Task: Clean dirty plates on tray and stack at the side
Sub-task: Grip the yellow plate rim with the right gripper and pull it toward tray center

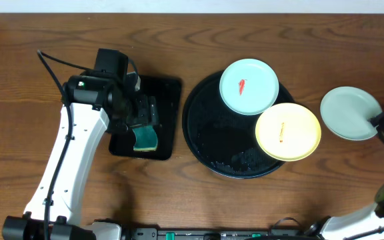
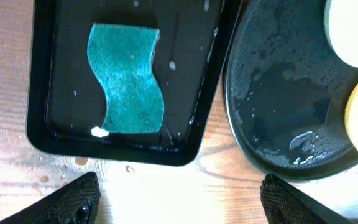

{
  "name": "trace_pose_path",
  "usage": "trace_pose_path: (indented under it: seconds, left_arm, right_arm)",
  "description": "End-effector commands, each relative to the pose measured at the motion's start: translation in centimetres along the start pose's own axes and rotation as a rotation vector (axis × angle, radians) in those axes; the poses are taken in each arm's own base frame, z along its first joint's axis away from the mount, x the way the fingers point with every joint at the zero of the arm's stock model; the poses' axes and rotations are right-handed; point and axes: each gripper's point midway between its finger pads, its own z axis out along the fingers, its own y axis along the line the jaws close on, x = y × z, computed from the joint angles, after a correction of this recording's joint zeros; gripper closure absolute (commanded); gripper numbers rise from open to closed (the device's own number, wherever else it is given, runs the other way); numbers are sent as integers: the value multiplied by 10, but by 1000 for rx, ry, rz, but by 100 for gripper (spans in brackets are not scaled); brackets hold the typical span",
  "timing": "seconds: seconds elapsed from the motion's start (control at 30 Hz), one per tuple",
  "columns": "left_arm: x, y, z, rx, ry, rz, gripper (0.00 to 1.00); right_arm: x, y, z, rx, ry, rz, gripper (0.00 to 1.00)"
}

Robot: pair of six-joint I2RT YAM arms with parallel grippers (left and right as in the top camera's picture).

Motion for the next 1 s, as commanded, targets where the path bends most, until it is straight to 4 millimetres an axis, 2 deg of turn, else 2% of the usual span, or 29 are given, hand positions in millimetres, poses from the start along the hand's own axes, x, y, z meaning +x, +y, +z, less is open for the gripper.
trace_pose_path:
  seconds: [0.0,0.07,0.17,0.3,0.37,0.5,0.63,0.67,0.7,0.83,0.97]
  left_arm:
    - [3,0,-4,6,8,7,17]
    - [4,0,-4,5,11,6,17]
    - [5,0,-4,4,16,5,17]
    - [6,1,-4,3,18,5,17]
    - [6,1,-4,3,19,5,17]
    - [7,1,-4,1,25,3,17]
    - [8,1,-4,0,29,2,17]
    - [8,1,-4,0,30,2,17]
    - [8,1,-4,0,30,2,17]
    - [9,2,-4,-1,31,2,17]
    - [9,2,-4,-1,32,2,17]
  right_arm:
    - [-1,54,-48,-135,-81,-142,49]
    - [19,77,-64,-183,-51,-190,49]
    - [70,99,-76,-167,62,-283,48]
    - [121,88,-66,60,181,-416,53]
    - [139,80,-57,167,203,-492,53]
    - [149,62,-37,329,145,-547,54]
    - [154,59,-22,320,127,-539,57]
    - [154,58,-19,318,122,-537,60]
    - [156,57,-15,312,121,-536,71]
    - [162,56,-13,297,144,-534,97]
    - [169,66,-17,228,162,-541,99]
